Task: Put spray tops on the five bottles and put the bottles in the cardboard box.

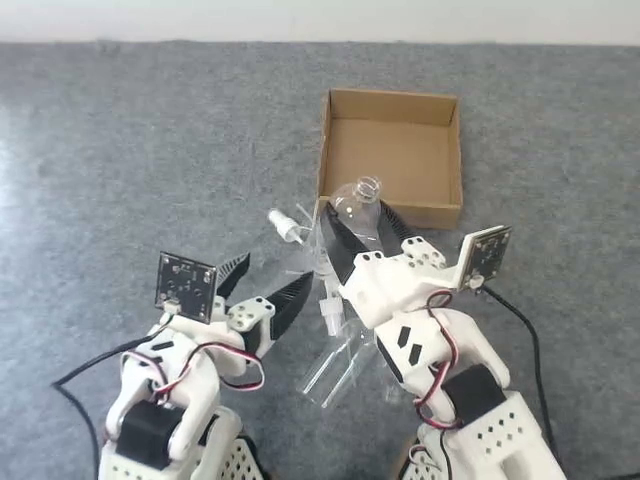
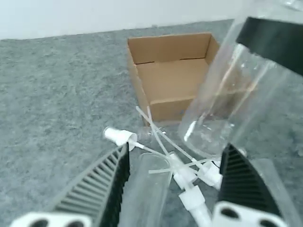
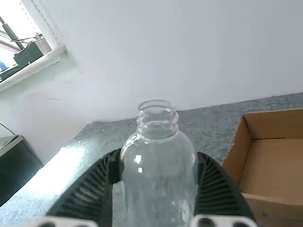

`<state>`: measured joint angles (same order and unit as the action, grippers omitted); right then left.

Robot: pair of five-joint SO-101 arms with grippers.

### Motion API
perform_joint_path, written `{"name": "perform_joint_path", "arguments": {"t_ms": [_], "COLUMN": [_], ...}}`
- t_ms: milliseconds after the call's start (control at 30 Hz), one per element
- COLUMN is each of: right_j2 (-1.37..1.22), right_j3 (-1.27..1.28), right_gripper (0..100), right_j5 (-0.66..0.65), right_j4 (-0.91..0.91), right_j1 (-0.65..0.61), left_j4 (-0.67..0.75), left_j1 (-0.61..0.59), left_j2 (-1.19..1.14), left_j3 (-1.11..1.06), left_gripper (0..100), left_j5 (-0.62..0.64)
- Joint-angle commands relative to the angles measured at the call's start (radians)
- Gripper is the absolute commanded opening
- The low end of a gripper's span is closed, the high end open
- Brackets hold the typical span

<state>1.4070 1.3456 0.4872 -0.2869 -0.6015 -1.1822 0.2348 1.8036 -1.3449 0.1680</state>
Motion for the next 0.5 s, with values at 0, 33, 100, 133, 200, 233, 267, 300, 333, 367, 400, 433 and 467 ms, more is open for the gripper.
{"name": "perform_joint_path", "arguments": {"t_ms": [0, 33, 100, 133, 200, 233, 267, 300, 333, 367, 400, 433, 467], "right_j2": [0.021, 0.021, 0.021, 0.021, 0.021, 0.021, 0.021, 0.021, 0.021, 0.021, 0.021, 0.021, 0.021], "right_j3": [-0.009, -0.009, -0.009, -0.009, -0.009, -0.009, -0.009, -0.009, -0.009, -0.009, -0.011, -0.012, -0.012], "right_gripper": [9.1, 9.1, 9.1, 9.1, 9.1, 9.1, 9.1, 9.1, 9.1, 9.1, 9.1, 9.1, 9.1], "right_j5": [0.005, 0.005, 0.005, 0.005, 0.005, 0.005, 0.005, 0.005, 0.005, 0.005, 0.005, 0.005, 0.005], "right_j4": [0.021, 0.021, 0.021, 0.021, 0.021, 0.021, 0.021, 0.021, 0.019, 0.012, -0.005, -0.016, -0.022], "right_j1": [-0.045, -0.054, -0.061, -0.061, -0.061, -0.059, -0.059, -0.059, -0.062, -0.062, -0.062, -0.064, -0.064], "left_j4": [0.094, 0.124, 0.170, 0.184, 0.212, 0.227, 0.244, 0.262, 0.279, 0.292, 0.296, 0.296, 0.296], "left_j1": [0.025, 0.021, 0.021, 0.021, 0.021, 0.021, 0.021, 0.021, 0.020, 0.020, 0.020, 0.020, 0.020], "left_j2": [0.018, 0.018, 0.018, 0.018, 0.018, 0.018, 0.018, 0.018, 0.018, 0.018, 0.018, 0.018, 0.018], "left_j3": [-0.038, -0.056, -0.091, -0.105, -0.130, -0.140, -0.154, -0.166, -0.179, -0.186, -0.191, -0.191, -0.191], "left_gripper": [29, 29, 29, 29, 29, 29, 29, 29, 29, 29, 29, 29, 29], "left_j5": [0.009, 0.009, 0.006, 0.006, 0.006, 0.006, 0.006, 0.005, 0.005, 0.005, 0.005, 0.005, 0.005]}}
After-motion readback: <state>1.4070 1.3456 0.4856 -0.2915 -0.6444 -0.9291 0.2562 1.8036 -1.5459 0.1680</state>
